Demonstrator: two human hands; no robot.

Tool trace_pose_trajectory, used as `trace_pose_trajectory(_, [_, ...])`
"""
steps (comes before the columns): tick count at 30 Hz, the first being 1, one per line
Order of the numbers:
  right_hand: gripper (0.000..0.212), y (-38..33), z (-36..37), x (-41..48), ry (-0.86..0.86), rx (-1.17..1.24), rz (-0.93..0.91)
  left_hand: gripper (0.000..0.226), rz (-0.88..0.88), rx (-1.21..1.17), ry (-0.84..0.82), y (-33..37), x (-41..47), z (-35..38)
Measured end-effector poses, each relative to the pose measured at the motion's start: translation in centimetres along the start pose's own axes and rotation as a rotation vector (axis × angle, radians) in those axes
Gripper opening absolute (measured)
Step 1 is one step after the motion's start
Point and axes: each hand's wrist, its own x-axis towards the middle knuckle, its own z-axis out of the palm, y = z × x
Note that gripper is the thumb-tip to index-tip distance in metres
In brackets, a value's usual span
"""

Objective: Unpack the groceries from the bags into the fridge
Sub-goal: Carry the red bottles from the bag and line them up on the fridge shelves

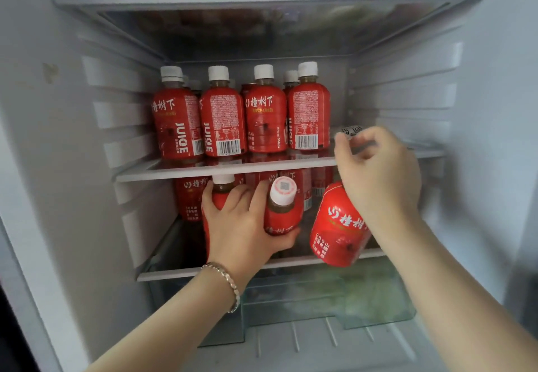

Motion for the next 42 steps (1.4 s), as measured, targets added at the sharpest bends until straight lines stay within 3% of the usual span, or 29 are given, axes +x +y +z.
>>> trace_pose_trajectory(6, [0.037,1.5,2.1,-0.6,0.192,-0.131,-0.222,0.076,-0.006,0.019,0.019,0.1,0.2,-0.1])
trace_pose_trajectory(10, [0.036,2.1,2.4,-2.0,0.212,-0.224,-0.238,0.077,-0.012,0.023,-0.022,0.1,0.3,0.1])
trace_pose_trajectory(15, [0.059,3.5,2.6,-5.3,0.166,-0.108,-0.118,0.078,-0.022,0.031,-0.02,0.2,0.1,0.2])
trace_pose_trajectory(21, [0.075,4.1,3.0,-3.4,-0.202,-0.198,0.182,0.079,-0.029,0.04,-0.04,0.2,0.1,0.1])
trace_pose_trajectory(27, [0.088,6.4,6.1,0.7,-0.386,-0.456,0.24,0.079,-0.055,0.061,-0.073,0.3,0.2,0.0])
trace_pose_trajectory(30, [0.088,7.5,7.7,2.0,-0.459,-0.408,0.284,0.079,-0.083,0.06,-0.112,0.2,0.4,0.1])
trace_pose_trajectory(32, [0.084,8.7,8.6,2.2,-0.405,-0.282,0.34,0.079,-0.086,0.049,-0.121,0.2,0.5,0.1])
trace_pose_trajectory(35, [0.06,10.2,9.7,2.3,-0.348,-0.125,0.435,0.08,-0.091,0.033,-0.123,0.4,0.6,0.0])
trace_pose_trajectory(40, [0.024,9.6,8.7,2.2,-0.43,-0.07,0.391,0.08,-0.085,0.019,-0.103,0.5,0.4,-0.1])
trace_pose_trajectory(42, [0.018,7.5,6.7,1.4,-0.414,0.209,0.397,0.079,-0.083,0.02,-0.084,0.5,0.4,-0.1])
